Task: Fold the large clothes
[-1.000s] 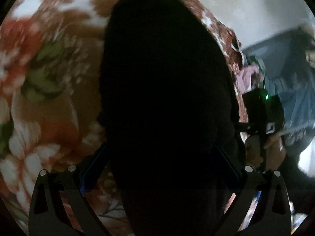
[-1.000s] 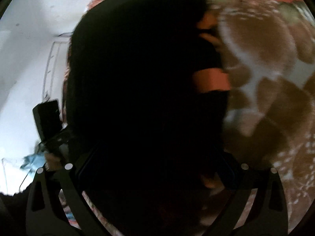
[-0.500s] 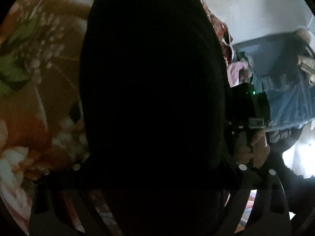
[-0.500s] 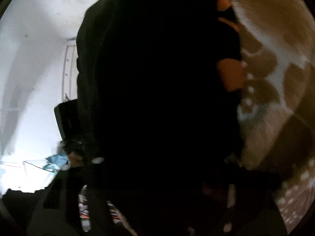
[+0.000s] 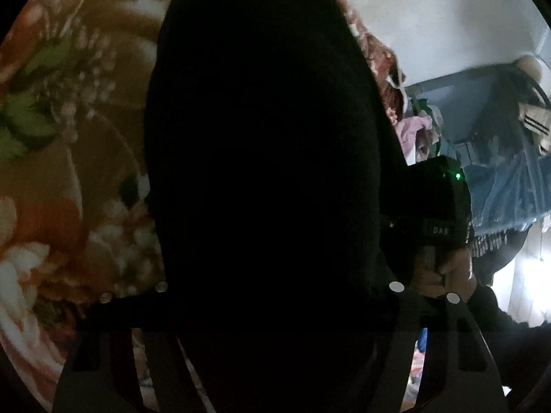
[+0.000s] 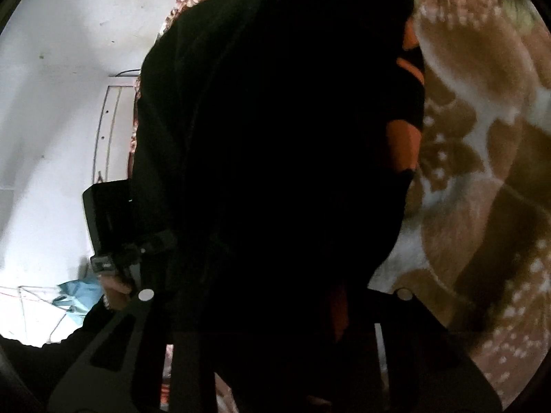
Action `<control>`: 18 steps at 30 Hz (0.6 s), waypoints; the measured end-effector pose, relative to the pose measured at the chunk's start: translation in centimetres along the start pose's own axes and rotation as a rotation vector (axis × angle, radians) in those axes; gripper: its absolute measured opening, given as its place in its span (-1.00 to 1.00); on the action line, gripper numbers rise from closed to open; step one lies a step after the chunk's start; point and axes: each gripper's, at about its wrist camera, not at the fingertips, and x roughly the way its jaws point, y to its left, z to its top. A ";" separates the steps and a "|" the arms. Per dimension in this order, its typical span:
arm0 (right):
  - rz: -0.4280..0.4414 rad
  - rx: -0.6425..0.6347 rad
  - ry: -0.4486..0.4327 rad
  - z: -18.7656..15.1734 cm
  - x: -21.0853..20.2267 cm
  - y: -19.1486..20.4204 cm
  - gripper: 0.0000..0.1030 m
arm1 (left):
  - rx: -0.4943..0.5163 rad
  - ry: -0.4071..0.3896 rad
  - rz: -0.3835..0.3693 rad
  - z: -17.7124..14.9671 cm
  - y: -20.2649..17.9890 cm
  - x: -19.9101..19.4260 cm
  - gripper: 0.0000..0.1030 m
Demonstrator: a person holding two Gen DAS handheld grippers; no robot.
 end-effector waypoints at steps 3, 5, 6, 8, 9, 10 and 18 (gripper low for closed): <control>-0.022 -0.065 -0.027 -1.0 -2.1 3.2 -0.47 | 0.026 -0.006 -0.033 0.0 -2.7 -1.5 0.31; 0.002 -0.074 -0.048 -2.2 -3.9 5.0 -0.48 | 0.045 -0.002 -0.050 0.1 -4.2 -2.6 0.31; 0.008 -0.075 -0.058 -2.8 -4.4 5.2 -0.48 | 0.060 0.000 -0.053 0.0 -5.1 -3.0 0.31; 0.019 -0.063 -0.091 -4.7 -5.5 6.4 -0.48 | 0.085 0.012 -0.054 -0.3 -7.0 -3.3 0.31; 0.024 -0.050 -0.111 -5.9 -6.4 6.7 -0.48 | 0.101 0.025 -0.051 -0.6 -8.3 -3.3 0.31; 0.025 -0.042 -0.125 -6.8 -7.0 6.8 -0.48 | 0.112 0.033 -0.047 -1.1 -9.9 -2.4 0.31; 0.053 0.009 -0.259 -16.9 -17.3 4.6 -0.47 | 0.266 0.109 -0.068 -4.7 -23.7 1.5 0.31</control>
